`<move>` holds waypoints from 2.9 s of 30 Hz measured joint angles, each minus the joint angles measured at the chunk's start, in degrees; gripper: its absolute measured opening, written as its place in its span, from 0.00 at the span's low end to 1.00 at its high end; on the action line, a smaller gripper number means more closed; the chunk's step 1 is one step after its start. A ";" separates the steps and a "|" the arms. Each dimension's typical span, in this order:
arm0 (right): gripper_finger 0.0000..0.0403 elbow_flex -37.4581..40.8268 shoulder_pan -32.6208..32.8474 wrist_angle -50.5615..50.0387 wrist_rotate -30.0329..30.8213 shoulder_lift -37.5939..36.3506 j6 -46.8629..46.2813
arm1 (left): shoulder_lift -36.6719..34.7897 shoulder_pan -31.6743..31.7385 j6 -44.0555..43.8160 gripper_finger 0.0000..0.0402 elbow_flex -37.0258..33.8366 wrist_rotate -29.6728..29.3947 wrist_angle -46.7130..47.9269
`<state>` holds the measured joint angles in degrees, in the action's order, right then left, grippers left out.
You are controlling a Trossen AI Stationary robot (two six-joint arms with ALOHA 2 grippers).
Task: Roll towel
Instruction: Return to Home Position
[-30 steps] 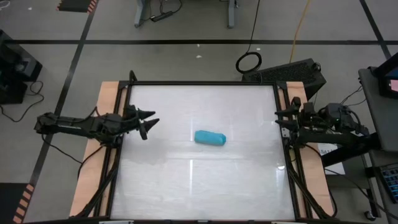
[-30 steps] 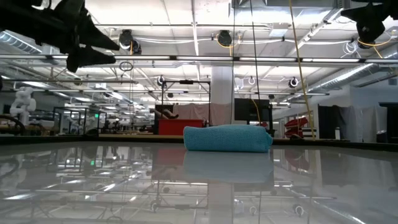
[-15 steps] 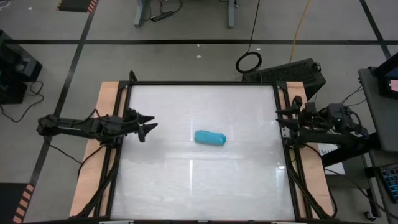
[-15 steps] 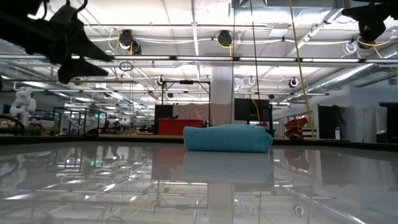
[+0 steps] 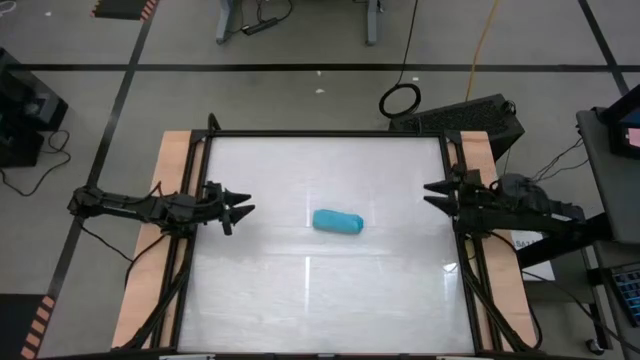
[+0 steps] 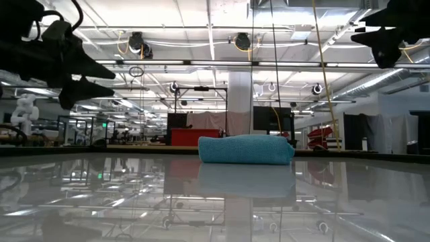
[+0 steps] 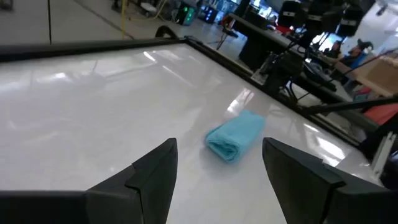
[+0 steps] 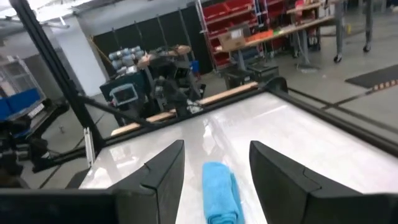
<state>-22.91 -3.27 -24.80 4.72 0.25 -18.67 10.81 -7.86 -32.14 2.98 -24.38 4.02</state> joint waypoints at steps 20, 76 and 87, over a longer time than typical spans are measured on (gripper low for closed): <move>0.42 0.25 -0.02 -0.28 4.32 -0.04 -0.19 | 0.39 -0.05 1.22 0.60 -0.13 -1.75 -0.56; 0.42 0.21 -0.02 -0.32 4.23 -0.04 -0.16 | 0.40 -0.05 1.28 0.60 -0.15 -1.60 -0.56; 0.42 0.21 0.00 -0.32 4.23 -0.04 -0.16 | 0.41 -0.05 1.31 0.60 -0.15 -1.60 -0.56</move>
<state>-22.70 -3.27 -25.12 8.95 0.21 -18.83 11.22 -7.90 -30.83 2.83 -25.98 3.46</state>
